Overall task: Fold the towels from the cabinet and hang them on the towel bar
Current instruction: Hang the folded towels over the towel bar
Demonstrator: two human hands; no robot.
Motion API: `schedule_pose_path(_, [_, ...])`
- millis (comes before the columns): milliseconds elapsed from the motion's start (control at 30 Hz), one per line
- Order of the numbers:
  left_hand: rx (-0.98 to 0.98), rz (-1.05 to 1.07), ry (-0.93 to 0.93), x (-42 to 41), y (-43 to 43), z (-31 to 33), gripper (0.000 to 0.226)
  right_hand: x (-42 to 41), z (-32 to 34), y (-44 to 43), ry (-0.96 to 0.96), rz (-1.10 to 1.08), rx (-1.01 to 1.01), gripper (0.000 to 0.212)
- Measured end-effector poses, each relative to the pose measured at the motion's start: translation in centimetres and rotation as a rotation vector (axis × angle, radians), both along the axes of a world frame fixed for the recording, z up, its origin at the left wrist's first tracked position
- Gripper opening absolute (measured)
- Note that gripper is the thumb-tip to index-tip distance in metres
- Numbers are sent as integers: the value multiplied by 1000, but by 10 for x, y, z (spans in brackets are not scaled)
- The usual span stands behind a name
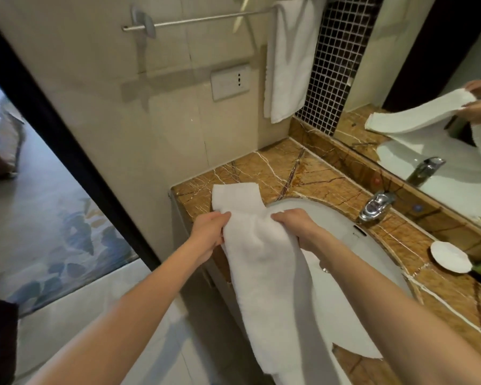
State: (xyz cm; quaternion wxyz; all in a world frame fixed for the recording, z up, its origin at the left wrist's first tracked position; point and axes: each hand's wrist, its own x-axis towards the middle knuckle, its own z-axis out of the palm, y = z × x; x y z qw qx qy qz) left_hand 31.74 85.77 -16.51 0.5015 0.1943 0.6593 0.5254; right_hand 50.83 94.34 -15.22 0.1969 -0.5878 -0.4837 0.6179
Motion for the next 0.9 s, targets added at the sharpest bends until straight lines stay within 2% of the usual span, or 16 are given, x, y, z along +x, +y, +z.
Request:
schedule_pose_path(100, [78, -20, 105, -20, 10, 38, 13, -22, 39, 10, 17, 13, 120, 16])
schedule_pose_path(233, [178, -43, 218, -49, 24, 91, 15, -51, 92, 19, 32, 31, 284, 23])
schedule_pose_path(367, [301, -55, 313, -79, 34, 144, 19, -77, 143, 24, 55, -22, 416, 23])
schedule_pose_path(500, [399, -129, 357, -103, 42, 192, 20, -94, 190, 25, 99, -82, 511, 41])
schedule_pose_path(600, [477, -161, 354, -111, 47, 227, 15, -105, 226, 27, 129, -106, 578, 25])
schedule_pose_path(733, [538, -196, 342, -118, 60, 274, 12, -111, 273, 39, 157, -161, 659, 40])
schedule_pose_path(833, [562, -199, 353, -122, 74, 306, 13, -112, 307, 50, 170, -166, 714, 37])
schedule_pose_path(900, [585, -186, 386, -123, 86, 327, 18, -114, 329, 58, 210, -178, 749, 24])
